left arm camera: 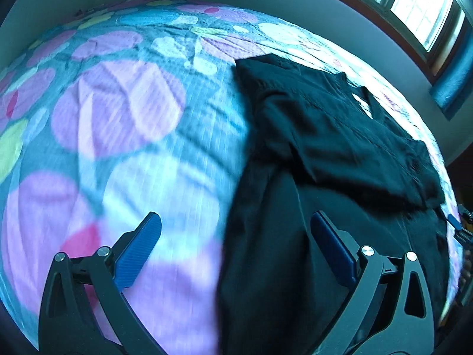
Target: Fold small clothes
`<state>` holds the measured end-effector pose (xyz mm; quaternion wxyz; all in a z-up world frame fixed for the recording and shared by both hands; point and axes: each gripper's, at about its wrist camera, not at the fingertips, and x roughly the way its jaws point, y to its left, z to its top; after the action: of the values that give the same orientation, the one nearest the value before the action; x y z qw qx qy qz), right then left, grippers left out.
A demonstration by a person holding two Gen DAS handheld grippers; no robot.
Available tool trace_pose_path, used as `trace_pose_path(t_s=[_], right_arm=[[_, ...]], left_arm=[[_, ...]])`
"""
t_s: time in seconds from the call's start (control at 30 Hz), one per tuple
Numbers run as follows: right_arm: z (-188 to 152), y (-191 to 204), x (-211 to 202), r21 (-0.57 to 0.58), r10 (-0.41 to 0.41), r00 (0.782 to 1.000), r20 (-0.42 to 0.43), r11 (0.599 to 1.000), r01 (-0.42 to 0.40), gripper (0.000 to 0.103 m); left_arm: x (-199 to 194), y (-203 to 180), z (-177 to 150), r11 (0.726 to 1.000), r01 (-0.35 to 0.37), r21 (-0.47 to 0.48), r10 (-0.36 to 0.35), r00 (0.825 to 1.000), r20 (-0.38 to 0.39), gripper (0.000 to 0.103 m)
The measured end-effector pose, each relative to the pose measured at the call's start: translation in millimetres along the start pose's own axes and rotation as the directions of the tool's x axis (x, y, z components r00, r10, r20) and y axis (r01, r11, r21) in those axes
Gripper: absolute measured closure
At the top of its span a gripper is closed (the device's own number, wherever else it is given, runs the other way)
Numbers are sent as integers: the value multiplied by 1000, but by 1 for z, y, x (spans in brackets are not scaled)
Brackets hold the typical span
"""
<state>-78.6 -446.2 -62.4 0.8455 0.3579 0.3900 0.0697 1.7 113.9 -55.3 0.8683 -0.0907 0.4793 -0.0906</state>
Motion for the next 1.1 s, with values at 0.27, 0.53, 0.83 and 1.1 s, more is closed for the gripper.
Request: trace_pose_path(t_s=[0.27,0.53,0.83,1.1], right_arm=[[-48,-39,-67,74,27,1000,8,997,-28,47],[-95,-45,-87,88,87,993,-76,993,-80,47],[-122,-40,-82,96,135,978,-157,988,-121,47],[-131,-28,-75,65,159,965,-208,987,-148,47]], left_arm=[[-63,23,-78,985,171,-40,-172,985,-32,2],[-100,45,-129,900,425,-96,-433,898,-77,2],[-98,26,-147,829,551,-101,-560,816,-143,2],[-89,-3,-145,837,546,-38,-544,821,-171,2]])
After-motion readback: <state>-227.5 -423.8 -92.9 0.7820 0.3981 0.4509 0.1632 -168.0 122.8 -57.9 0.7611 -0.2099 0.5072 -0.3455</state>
